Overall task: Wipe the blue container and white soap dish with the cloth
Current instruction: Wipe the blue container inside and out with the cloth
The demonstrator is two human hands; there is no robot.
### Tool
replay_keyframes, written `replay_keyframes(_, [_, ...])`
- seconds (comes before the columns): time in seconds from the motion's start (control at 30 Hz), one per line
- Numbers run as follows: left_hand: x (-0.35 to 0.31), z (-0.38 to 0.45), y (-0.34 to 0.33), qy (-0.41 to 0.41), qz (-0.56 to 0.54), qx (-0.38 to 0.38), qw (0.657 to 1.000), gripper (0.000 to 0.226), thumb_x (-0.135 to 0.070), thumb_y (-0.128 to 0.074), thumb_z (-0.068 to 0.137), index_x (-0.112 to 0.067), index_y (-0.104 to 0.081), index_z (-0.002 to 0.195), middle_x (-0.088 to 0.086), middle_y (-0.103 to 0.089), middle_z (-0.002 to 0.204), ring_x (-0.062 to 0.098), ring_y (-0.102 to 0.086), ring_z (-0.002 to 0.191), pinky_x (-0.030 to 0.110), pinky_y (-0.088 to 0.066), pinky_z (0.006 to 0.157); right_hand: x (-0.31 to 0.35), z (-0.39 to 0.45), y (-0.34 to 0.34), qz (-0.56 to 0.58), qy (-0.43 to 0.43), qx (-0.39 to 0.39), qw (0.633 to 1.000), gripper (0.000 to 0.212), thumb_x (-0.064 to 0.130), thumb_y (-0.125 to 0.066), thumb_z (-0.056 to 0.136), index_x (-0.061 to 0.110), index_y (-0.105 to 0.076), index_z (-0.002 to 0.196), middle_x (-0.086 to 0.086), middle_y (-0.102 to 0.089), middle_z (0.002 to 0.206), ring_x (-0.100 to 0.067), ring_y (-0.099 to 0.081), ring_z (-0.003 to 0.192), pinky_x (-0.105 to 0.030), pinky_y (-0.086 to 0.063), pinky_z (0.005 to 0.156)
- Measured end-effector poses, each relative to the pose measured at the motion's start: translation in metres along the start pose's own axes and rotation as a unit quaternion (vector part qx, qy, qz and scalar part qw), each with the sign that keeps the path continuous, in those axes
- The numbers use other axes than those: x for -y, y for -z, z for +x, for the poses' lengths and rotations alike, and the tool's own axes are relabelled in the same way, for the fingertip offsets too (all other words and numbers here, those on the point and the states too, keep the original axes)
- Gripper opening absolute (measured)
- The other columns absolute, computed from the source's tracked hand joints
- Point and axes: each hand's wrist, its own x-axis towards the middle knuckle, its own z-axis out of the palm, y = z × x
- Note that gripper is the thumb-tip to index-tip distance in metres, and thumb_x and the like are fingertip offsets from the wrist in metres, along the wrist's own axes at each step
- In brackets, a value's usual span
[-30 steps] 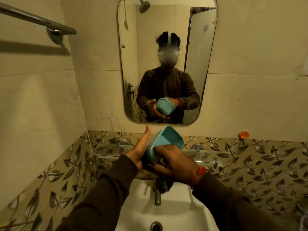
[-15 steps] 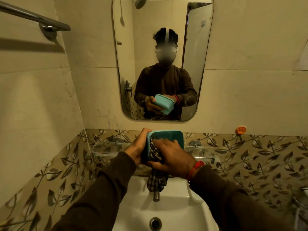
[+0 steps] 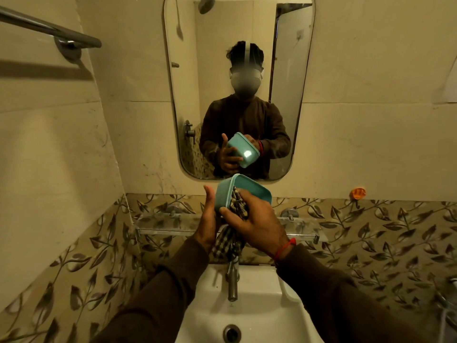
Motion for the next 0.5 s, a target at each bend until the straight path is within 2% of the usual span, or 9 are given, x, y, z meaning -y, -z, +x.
replay_keyframes(0.1, [0.005, -0.002, -0.003, -0.034, -0.048, 0.001, 0.998, 0.081, -0.072, -0.054, 0.085, -0.009, -0.063, 0.134, 0.012, -0.072, 0.124, 0.024, -0.067, 0.118, 0.038, -0.056, 0.092, 0.007, 0.002, -0.003, 0.074, -0.031, 0.007, 0.997, 0.031, 0.034, -0.067, 0.088, 0.025, -0.058, 0.116, 0.014, -0.065, 0.106, 0.000, -0.062, 0.099, -0.026, -0.056, 0.084])
replay_keyframes(0.17, [0.007, 0.003, -0.003, -0.044, -0.049, -0.046, 0.997, 0.069, -0.071, -0.041, 0.093, -0.020, -0.068, 0.131, -0.007, -0.079, 0.103, 0.006, -0.073, 0.099, 0.024, -0.059, 0.081, 0.008, 0.005, -0.002, 0.075, -0.039, 0.036, 0.996, 0.035, 0.038, -0.068, 0.086, 0.022, -0.059, 0.116, 0.007, -0.066, 0.109, -0.004, -0.063, 0.100, -0.034, -0.056, 0.086])
replay_keyframes(0.2, [0.007, 0.007, -0.002, -0.063, -0.070, -0.054, 0.994, 0.060, -0.064, -0.030, 0.099, -0.029, -0.075, 0.119, -0.011, -0.080, 0.096, 0.002, -0.074, 0.093, 0.021, -0.059, 0.076, 0.008, 0.006, 0.000, 0.067, -0.040, 0.060, 0.995, 0.039, 0.039, -0.069, 0.085, 0.020, -0.059, 0.118, 0.005, -0.066, 0.111, -0.006, -0.063, 0.102, -0.036, -0.056, 0.088])
replay_keyframes(0.23, [0.004, 0.009, -0.001, -0.081, -0.076, -0.062, 0.992, 0.060, -0.056, -0.024, 0.102, -0.034, -0.080, 0.106, -0.010, -0.080, 0.095, 0.004, -0.075, 0.091, 0.022, -0.060, 0.074, 0.008, 0.009, 0.003, 0.052, -0.034, 0.086, 0.994, 0.044, 0.041, -0.069, 0.084, 0.019, -0.058, 0.121, 0.004, -0.066, 0.114, -0.008, -0.062, 0.104, -0.037, -0.055, 0.090])
replay_keyframes(0.27, [-0.001, 0.010, -0.002, -0.080, -0.063, -0.075, 0.992, 0.061, -0.055, -0.026, 0.101, -0.030, -0.082, 0.100, -0.002, -0.080, 0.097, 0.010, -0.075, 0.092, 0.026, -0.060, 0.074, 0.007, 0.011, 0.007, 0.027, -0.023, 0.113, 0.993, 0.047, 0.042, -0.069, 0.084, 0.019, -0.057, 0.124, 0.003, -0.065, 0.116, -0.009, -0.061, 0.106, -0.038, -0.054, 0.091])
replay_keyframes(0.37, [-0.010, 0.014, 0.000, -0.054, -0.033, -0.056, 0.996, 0.069, -0.066, -0.039, 0.091, -0.012, -0.081, 0.104, 0.015, -0.077, 0.105, 0.025, -0.075, 0.098, 0.038, -0.061, 0.079, 0.007, 0.017, 0.022, -0.055, -0.002, 0.191, 0.980, 0.052, 0.039, -0.067, 0.087, 0.015, -0.052, 0.130, -0.002, -0.061, 0.123, -0.014, -0.058, 0.110, -0.041, -0.052, 0.094])
replay_keyframes(0.5, [-0.010, 0.013, 0.002, -0.031, -0.014, -0.060, 0.998, 0.071, -0.066, -0.036, 0.095, -0.012, -0.080, 0.105, 0.018, -0.077, 0.107, 0.029, -0.075, 0.098, 0.037, -0.061, 0.074, 0.012, 0.025, 0.036, -0.119, 0.021, 0.277, 0.953, 0.054, 0.034, -0.062, 0.091, 0.012, -0.046, 0.138, -0.005, -0.055, 0.126, -0.017, -0.053, 0.114, -0.039, -0.047, 0.099])
